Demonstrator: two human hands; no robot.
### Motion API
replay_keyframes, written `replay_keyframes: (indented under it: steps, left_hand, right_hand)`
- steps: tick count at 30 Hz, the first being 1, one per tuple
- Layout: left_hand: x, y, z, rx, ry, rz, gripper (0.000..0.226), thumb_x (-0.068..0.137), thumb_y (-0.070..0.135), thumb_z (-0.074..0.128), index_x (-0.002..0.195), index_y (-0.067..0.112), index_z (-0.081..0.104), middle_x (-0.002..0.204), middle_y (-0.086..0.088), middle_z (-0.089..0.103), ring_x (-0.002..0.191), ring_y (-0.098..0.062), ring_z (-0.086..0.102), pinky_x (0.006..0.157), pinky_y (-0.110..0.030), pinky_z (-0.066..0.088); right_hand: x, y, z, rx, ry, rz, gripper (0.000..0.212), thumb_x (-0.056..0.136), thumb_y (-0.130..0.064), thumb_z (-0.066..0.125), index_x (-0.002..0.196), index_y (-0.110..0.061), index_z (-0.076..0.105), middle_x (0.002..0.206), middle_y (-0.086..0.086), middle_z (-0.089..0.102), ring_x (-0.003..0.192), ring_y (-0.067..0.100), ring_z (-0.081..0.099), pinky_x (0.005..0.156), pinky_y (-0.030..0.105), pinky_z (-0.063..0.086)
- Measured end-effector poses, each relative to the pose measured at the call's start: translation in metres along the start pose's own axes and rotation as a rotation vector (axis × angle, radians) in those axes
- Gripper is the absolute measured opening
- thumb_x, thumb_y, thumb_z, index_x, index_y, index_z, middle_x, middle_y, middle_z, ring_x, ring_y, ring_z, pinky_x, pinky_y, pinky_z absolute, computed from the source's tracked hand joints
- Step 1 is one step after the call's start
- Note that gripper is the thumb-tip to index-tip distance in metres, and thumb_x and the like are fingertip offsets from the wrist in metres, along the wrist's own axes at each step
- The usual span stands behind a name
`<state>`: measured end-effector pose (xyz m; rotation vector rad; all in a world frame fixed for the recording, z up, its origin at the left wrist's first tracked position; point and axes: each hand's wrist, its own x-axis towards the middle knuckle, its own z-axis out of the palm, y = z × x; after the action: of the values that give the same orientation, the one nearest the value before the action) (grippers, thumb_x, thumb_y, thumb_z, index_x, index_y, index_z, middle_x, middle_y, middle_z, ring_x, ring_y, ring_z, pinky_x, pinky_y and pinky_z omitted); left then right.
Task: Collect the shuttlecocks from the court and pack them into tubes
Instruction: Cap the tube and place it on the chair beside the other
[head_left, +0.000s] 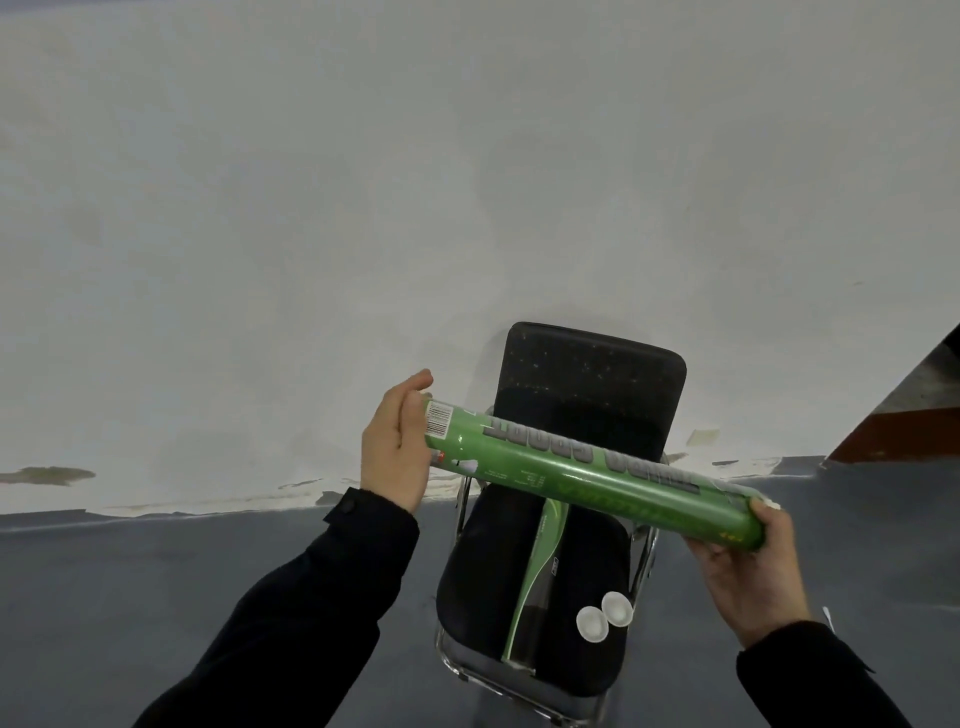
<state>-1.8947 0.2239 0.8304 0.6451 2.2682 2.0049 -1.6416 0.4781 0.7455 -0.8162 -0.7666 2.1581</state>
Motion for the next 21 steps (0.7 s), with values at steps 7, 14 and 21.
replay_keyframes:
  steps: [7, 14, 21]
  left_hand:
    - [0.007, 0.014, -0.003, -0.330, -0.128, -0.320, 0.037, 0.098, 0.045, 0.044, 0.115, 0.031, 0.073, 0.125, 0.000, 0.070, 0.107, -0.017, 0.065, 0.089, -0.036, 0.053]
    - [-0.006, 0.020, -0.011, -0.391, -0.187, -0.109, 0.055, 0.093, 0.054, 0.061, 0.140, 0.025, 0.061, 0.137, -0.004, 0.066, 0.123, -0.021, 0.065, 0.096, -0.039, 0.057]
    - [0.001, 0.036, -0.017, -0.303, -0.158, 0.000, 0.032, 0.097, 0.042, 0.058, 0.126, 0.038, 0.072, 0.120, -0.002, 0.071, 0.108, -0.018, 0.070, 0.085, -0.032, 0.059]
  right_hand:
    - [-0.001, 0.011, -0.008, -0.036, 0.058, 0.026, 0.039, 0.085, -0.041, 0.060, 0.116, -0.018, 0.062, 0.125, 0.015, 0.064, 0.120, 0.030, 0.062, 0.099, 0.048, 0.053]
    - [0.006, 0.004, -0.007, 0.000, 0.071, 0.071, 0.029, 0.088, -0.039, 0.058, 0.107, -0.020, 0.067, 0.127, 0.013, 0.065, 0.118, 0.029, 0.065, 0.102, 0.051, 0.049]
    - [0.002, 0.009, 0.002, 0.040, 0.047, 0.078, 0.025, 0.094, -0.038, 0.051, 0.096, -0.022, 0.070, 0.110, 0.007, 0.072, 0.096, 0.021, 0.073, 0.094, 0.043, 0.055]
